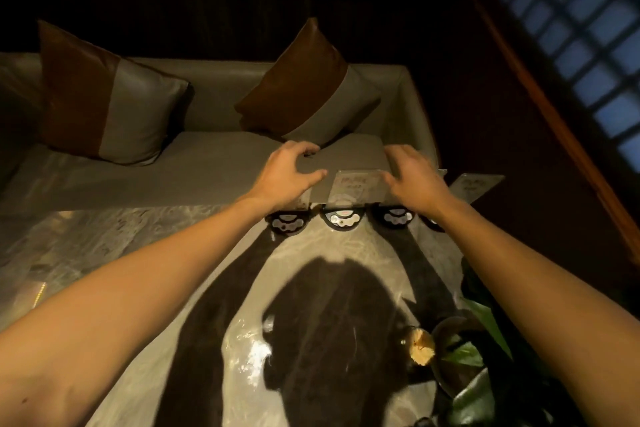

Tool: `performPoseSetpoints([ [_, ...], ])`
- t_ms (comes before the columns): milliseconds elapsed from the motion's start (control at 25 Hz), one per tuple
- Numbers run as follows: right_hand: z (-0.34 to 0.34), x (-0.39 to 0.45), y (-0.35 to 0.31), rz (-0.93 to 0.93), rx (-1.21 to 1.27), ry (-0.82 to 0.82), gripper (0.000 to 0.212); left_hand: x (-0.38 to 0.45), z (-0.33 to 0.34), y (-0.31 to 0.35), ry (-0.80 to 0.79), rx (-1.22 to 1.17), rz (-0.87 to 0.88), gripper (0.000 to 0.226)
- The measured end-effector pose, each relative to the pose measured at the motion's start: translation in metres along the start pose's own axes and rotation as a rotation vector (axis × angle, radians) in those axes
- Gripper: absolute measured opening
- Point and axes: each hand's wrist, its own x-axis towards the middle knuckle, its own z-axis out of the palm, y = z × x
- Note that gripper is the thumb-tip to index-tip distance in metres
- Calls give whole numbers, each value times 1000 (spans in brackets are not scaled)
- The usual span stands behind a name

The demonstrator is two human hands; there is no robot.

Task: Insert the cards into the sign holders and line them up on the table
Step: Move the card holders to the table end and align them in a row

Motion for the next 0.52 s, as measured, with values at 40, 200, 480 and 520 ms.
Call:
performPoseSetpoints([
  [40, -8, -3, 13, 23, 3, 29, 52, 6, 6, 13, -21, 3, 25, 53],
  [200, -39, -14, 74, 99, -57, 68, 55, 26, 45, 62, -92, 29, 103, 53],
  [480, -68, -15, 169, 189, -181, -176, 51, 60, 127, 119, -109, 124, 143, 44],
  [520, -65, -14, 177, 181, -173, -206, 43, 67, 137, 122, -145, 168, 137, 46],
])
